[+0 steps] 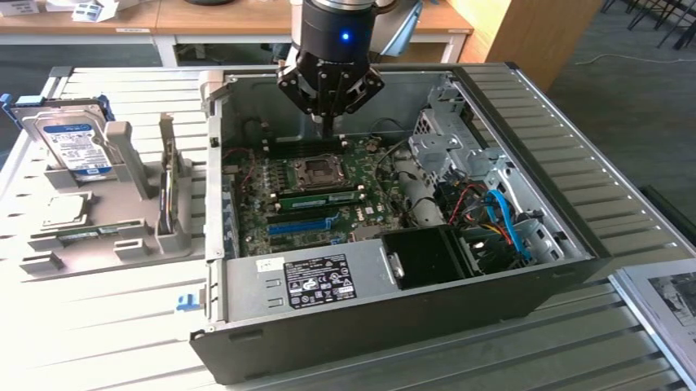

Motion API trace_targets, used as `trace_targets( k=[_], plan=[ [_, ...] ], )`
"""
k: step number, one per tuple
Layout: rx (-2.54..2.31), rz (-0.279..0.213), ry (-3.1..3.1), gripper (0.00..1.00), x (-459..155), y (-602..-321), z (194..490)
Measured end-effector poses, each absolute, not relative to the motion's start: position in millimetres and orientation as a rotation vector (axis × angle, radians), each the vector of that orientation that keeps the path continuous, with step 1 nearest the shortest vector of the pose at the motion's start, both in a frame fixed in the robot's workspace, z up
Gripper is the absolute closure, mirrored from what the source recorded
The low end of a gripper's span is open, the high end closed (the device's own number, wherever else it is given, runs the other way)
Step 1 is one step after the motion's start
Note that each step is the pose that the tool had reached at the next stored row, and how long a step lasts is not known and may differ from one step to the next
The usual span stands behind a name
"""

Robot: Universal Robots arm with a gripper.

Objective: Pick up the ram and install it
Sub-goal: 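Press down the ram until it locks into place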

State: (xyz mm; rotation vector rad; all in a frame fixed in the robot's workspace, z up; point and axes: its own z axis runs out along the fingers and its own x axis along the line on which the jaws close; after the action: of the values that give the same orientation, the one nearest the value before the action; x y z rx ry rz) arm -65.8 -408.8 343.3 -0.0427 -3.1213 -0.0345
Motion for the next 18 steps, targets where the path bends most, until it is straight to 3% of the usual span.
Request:
trace_targets(
  k=[18],
  plan=[
    [-0.086,-0.041,-3.134,0.90,-66.8,-408.8,343.3]
  ],
)
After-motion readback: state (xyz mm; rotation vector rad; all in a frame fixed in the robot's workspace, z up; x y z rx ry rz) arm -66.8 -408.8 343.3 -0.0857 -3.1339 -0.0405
